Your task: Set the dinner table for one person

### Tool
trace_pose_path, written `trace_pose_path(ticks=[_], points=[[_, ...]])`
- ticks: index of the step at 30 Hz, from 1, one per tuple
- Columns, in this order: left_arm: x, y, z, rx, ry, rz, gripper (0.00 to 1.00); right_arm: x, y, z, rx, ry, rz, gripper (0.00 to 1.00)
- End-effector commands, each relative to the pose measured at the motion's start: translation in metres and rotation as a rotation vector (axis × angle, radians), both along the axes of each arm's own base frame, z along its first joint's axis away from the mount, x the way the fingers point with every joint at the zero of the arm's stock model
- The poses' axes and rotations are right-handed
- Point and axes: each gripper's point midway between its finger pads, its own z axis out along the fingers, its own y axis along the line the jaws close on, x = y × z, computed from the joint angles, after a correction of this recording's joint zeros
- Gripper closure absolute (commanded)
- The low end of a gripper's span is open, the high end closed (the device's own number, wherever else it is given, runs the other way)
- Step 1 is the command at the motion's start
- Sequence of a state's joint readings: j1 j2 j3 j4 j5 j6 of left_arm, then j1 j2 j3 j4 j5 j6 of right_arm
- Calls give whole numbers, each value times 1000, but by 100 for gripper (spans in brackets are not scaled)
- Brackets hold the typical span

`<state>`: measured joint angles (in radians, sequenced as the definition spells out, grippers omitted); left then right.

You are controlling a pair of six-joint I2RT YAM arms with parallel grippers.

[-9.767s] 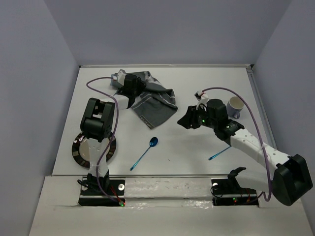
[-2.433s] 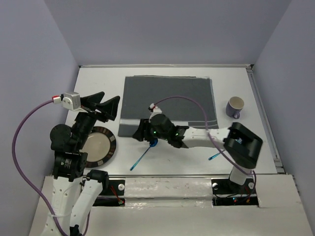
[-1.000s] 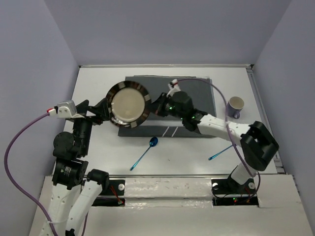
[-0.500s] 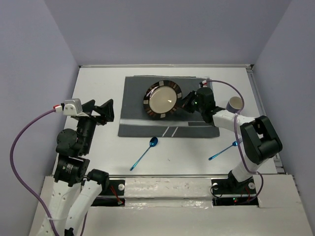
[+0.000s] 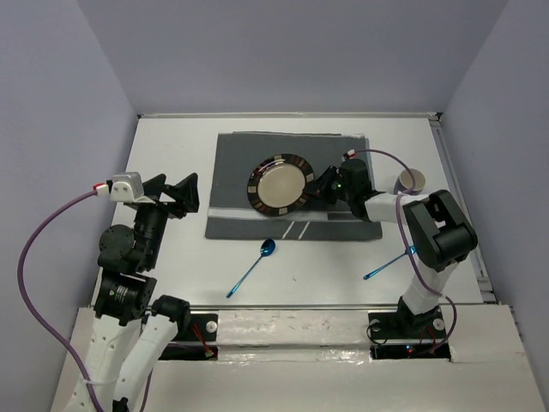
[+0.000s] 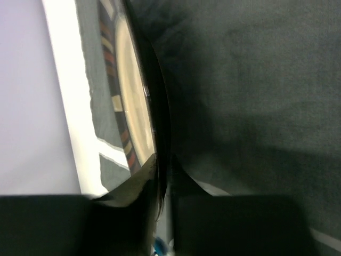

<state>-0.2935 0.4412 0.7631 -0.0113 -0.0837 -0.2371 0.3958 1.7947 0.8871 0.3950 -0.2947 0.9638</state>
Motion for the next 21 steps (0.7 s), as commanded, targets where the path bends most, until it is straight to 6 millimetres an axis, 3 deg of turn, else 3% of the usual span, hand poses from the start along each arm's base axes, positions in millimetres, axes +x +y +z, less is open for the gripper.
trace_pose_path(ticks=[1, 2, 3, 6, 8, 10, 11, 14, 15, 16, 17, 21], points=[[-2, -1, 14, -12, -59, -5, 9, 19, 3, 44, 32, -175, 25, 65], [-2, -1, 15, -12, -61, -7, 9, 20, -2, 39, -5, -170, 7, 60], [-3, -1, 16, -14, -65, -9, 9, 20, -6, 36, -37, -165, -2, 48], [-6, -1, 19, -17, -77, -16, 9, 18, -26, 35, -167, -161, -38, 31], [-9, -2, 20, -22, -84, -23, 8, 14, -41, 43, -261, -179, -54, 27], [-10, -4, 21, -23, -90, -32, 7, 10, -60, 46, -352, -184, -69, 28], [-12, -4, 23, -26, -94, -37, 7, 13, -79, 65, -382, -223, -122, 29], [-17, -5, 26, -31, -112, -48, 7, 9, -125, 80, -474, -249, -202, 39], [-20, -5, 29, -34, -122, -49, 7, 10, -153, 101, -503, -289, -272, 43], [-21, -5, 30, -37, -126, -52, 6, 5, -170, 102, -546, -271, -308, 43], [-24, -7, 32, -39, -133, -64, 6, -2, -201, 112, -622, -250, -406, 43], [-28, -12, 33, -43, -138, -88, 6, -16, -252, 138, -835, -224, -555, 42]])
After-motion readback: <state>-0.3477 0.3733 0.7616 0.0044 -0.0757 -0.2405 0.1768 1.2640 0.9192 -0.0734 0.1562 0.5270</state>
